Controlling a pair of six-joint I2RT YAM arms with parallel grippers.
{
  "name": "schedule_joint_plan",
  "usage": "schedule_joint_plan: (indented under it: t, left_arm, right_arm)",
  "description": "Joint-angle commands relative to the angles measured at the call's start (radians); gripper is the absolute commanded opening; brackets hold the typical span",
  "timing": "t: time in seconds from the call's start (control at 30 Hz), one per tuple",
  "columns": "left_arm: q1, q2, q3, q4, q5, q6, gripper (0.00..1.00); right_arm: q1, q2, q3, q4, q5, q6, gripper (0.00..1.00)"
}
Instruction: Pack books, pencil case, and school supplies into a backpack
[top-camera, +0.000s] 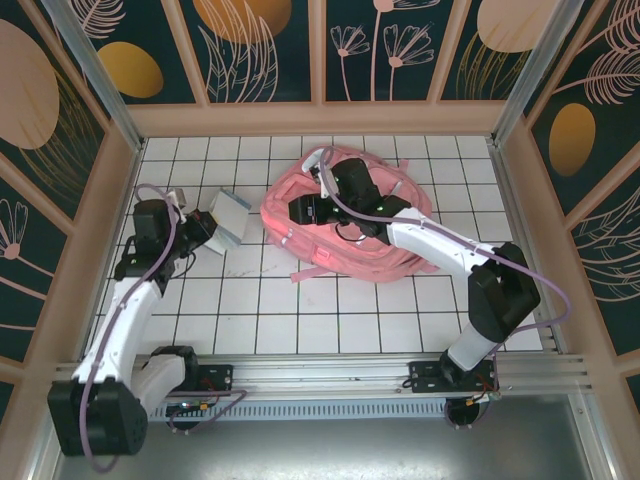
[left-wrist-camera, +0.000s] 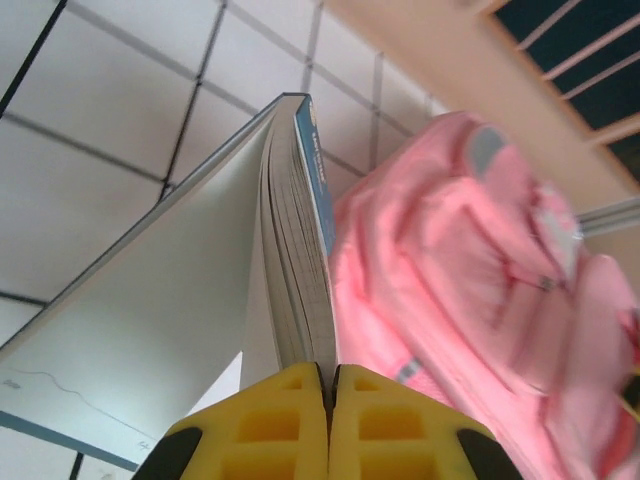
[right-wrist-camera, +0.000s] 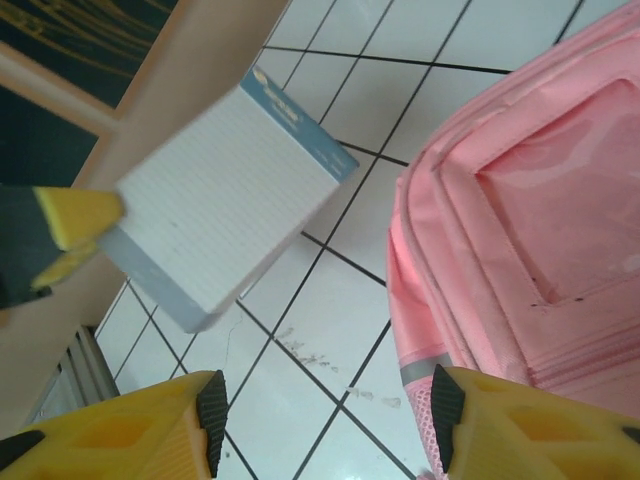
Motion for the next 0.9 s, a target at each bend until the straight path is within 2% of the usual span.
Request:
schedule_joint_plan:
  t: [0.0,0.17,0.2,0.23,0.33,0.53,0.7,0.87]
  left_arm:
    - [-0.016,-0.074,-0.010,-0.024,0.113,0.066,0.00]
    - [-0.105,-0.117,0.034,-0.003,0.264,0.109,0.00]
    - [-0.127,-0.119,0.045,0.006,0.295,0.113,0.00]
    - [-0.146,-0.117,0.055,0.013,0.319,0.113,0.00]
    - [-0.183,-0.112,0.075,0.060,0.397,0.099,0.00]
    - [-0.228,-0.074,0.097,0.175,0.517,0.039,0.00]
    - [-0.274,-0.049,0.118,0.177,0.547,0.054,0.00]
    - [-0.296,-0.036,0.122,0.182,0.561,0.057,0.00]
  right_arm:
    - [-0.008,-0.003,0.026,0.009,-0.071,-0.105,0.59]
    - [-0.031,-0.030,0.056,-0.085,-0.053,-0.126,0.70]
    - [-0.041,-0.036,0.066,-0.111,-0.077,-0.128,0.95]
    - [-0.053,-0.042,0.065,-0.128,-0.121,-0.132,0.99]
    - [-0.071,-0.071,0.035,-0.146,-0.239,-0.147,0.99]
    - [-0.079,-0.179,-0.071,-0.132,-0.342,-0.147,0.99]
    - [-0.111,-0.267,-0.155,-0.055,-0.494,-0.087,0.96]
    - [-0.110,-0.281,-0.188,0.032,-0.602,-0.006,0.87]
